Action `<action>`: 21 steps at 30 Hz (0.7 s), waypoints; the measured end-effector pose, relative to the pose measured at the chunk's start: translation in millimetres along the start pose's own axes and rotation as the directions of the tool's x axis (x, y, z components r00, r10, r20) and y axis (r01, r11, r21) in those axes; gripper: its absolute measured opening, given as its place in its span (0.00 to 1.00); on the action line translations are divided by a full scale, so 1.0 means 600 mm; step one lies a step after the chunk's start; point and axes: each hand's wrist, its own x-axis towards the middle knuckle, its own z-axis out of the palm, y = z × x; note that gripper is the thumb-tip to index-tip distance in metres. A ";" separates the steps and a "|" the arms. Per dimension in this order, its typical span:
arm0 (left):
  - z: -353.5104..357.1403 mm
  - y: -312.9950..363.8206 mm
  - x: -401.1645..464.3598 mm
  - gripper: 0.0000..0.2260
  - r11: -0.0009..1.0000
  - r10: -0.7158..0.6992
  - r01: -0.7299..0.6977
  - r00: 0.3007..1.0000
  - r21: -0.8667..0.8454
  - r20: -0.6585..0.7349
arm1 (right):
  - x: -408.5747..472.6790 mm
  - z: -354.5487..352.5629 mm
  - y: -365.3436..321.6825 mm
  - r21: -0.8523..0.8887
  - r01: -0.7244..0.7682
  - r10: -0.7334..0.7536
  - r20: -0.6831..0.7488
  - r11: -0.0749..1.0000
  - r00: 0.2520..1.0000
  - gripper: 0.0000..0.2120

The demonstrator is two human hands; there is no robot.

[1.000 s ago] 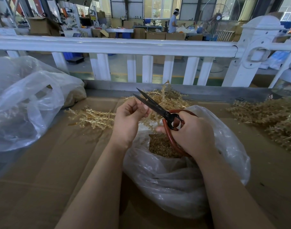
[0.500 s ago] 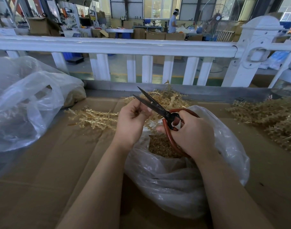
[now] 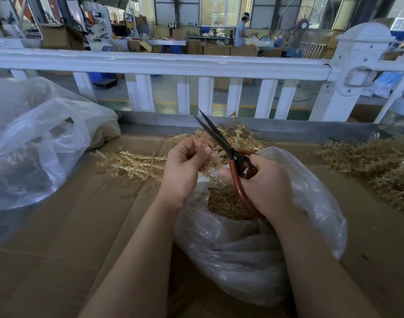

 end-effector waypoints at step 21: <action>0.001 0.000 0.002 0.25 0.861 -0.366 0.394 0.919 -0.320 0.147 | 0.013 -0.011 -0.016 0.545 -0.294 0.319 0.052 0.785 0.946 0.07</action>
